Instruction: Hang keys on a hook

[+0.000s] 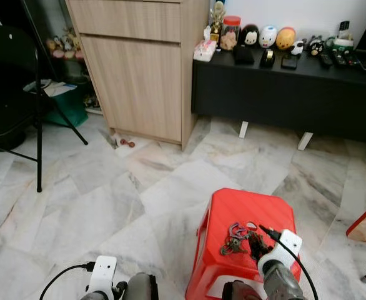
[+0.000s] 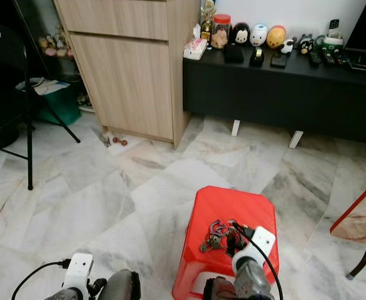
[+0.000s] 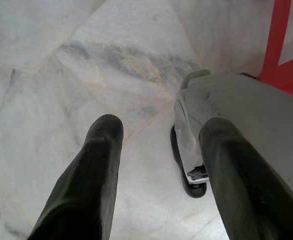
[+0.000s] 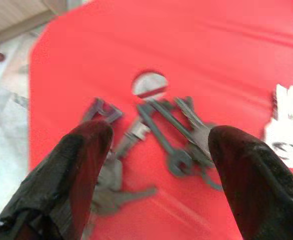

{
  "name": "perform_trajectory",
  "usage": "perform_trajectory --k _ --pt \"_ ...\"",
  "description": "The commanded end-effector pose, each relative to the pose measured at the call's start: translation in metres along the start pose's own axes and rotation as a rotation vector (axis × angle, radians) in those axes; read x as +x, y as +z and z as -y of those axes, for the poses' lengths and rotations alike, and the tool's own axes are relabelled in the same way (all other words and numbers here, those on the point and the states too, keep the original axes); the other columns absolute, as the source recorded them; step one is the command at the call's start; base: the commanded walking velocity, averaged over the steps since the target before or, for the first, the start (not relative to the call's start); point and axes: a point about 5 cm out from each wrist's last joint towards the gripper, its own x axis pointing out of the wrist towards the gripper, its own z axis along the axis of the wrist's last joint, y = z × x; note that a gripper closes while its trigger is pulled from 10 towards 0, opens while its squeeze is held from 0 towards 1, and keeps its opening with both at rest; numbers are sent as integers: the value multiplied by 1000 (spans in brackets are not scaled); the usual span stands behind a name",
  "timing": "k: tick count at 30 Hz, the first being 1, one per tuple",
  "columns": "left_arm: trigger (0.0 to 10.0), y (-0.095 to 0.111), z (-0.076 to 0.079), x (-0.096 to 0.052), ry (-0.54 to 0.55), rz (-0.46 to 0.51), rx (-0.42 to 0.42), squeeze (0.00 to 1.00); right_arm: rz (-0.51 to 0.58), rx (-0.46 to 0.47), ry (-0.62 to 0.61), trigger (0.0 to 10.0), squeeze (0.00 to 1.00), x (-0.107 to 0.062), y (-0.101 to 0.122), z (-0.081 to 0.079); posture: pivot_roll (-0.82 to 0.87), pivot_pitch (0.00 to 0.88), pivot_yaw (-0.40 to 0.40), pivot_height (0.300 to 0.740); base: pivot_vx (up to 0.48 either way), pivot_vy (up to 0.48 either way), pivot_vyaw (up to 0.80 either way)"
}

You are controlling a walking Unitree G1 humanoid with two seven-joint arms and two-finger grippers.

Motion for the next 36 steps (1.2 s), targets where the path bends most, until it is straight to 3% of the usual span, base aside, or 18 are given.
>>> perform_trajectory --k 1,15,36 --pt "10000 -2 -1 -1 0 -5 11 0 -8 14 3 10000 0 0 0 -1 90 49 -17 618 0 0 0" --pt "10000 -10 -1 -3 0 -14 26 0 55 116 -85 10000 0 1 12 13 92 80 -14 618 0 0 0" --pt "10000 -24 -10 -9 22 -7 17 0 20 66 -77 10000 0 -2 2 17 108 169 -28 618 0 0 0"
